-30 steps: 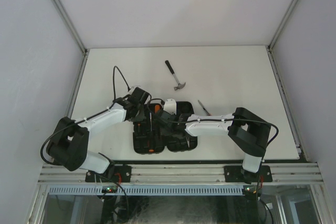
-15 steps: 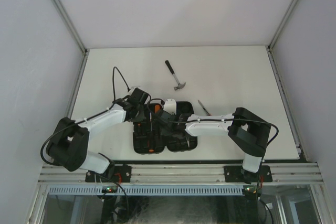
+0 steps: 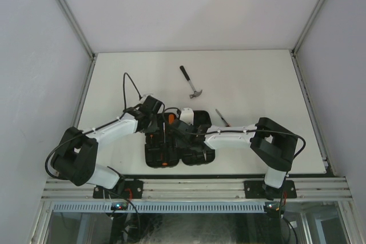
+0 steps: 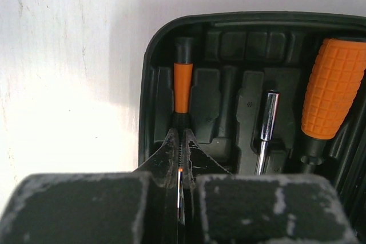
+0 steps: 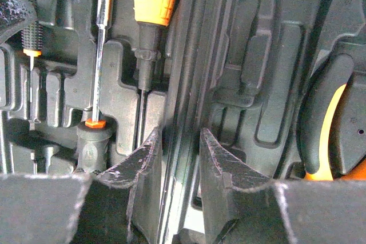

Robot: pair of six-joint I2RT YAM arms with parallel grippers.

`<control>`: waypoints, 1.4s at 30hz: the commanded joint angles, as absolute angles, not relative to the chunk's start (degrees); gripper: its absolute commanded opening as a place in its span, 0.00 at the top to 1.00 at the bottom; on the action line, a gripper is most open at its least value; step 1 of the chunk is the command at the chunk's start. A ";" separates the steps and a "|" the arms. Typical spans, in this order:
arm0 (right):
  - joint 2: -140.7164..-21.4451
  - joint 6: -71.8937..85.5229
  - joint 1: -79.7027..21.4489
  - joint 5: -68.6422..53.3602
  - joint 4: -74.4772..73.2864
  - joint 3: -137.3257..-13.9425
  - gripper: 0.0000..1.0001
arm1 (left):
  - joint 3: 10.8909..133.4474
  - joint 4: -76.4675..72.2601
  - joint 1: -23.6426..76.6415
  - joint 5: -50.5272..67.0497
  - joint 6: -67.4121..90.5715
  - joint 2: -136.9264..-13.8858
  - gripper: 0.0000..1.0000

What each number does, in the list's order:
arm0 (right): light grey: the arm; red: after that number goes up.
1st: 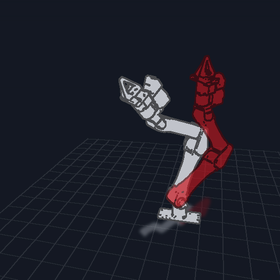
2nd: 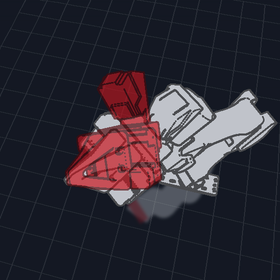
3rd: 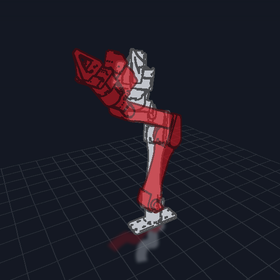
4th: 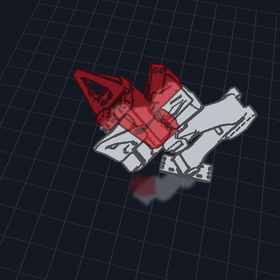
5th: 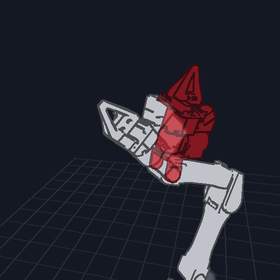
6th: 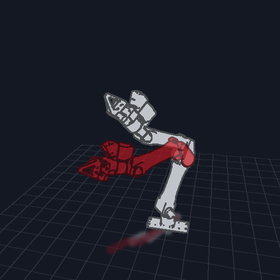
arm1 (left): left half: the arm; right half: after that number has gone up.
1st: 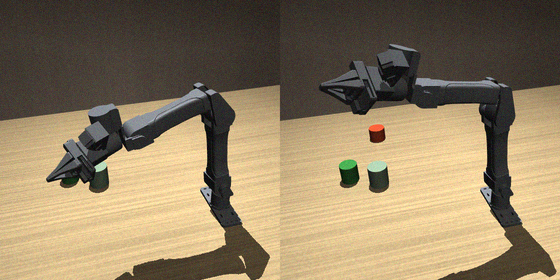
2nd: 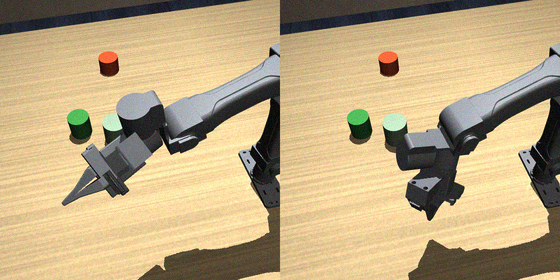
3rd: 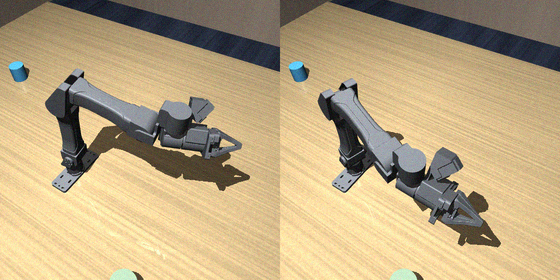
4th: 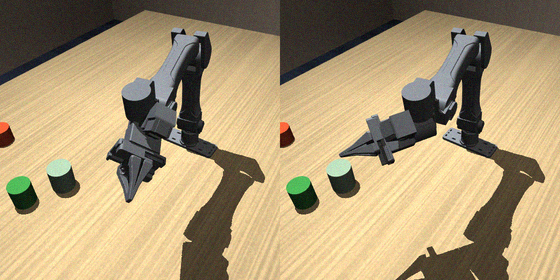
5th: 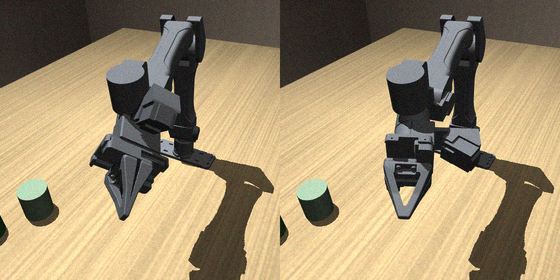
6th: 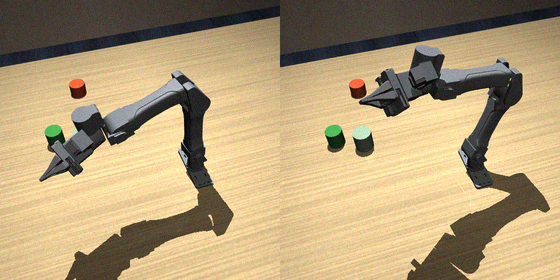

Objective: Sort the tools into containers
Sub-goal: Place the screwdriver in the storage box.

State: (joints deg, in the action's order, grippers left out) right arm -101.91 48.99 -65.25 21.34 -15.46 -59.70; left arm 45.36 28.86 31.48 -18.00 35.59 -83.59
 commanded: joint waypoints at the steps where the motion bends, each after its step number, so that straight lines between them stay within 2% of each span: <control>1: -104.38 46.92 -65.48 16.11 -25.07 -55.57 0.87 | 41.88 30.45 31.16 -13.15 37.26 -88.16 1.00; 12: -102.46 45.72 -64.78 15.43 -24.32 -55.51 0.86 | 55.99 39.78 31.03 -17.40 33.91 -77.99 0.81; 17: -102.44 46.09 -64.78 15.47 -25.11 -55.52 0.85 | 61.21 42.53 30.38 -18.55 32.46 -76.08 0.77; 23: -101.06 45.25 -65.03 15.24 -24.19 -55.56 0.83 | 59.43 41.93 29.70 -18.80 31.87 -71.96 0.77; 28: -97.07 42.11 -65.39 14.14 -21.88 -55.63 0.68 | 55.58 40.17 29.60 -18.58 31.58 -66.15 0.75; 33: -91.60 39.07 -65.39 13.47 -20.22 -56.00 0.61 | 52.56 38.53 29.62 -17.75 30.61 -58.36 0.68; 42: -81.50 36.73 -62.10 14.81 -23.03 -56.00 0.57 | 52.31 39.12 29.62 -15.92 28.68 -49.13 0.62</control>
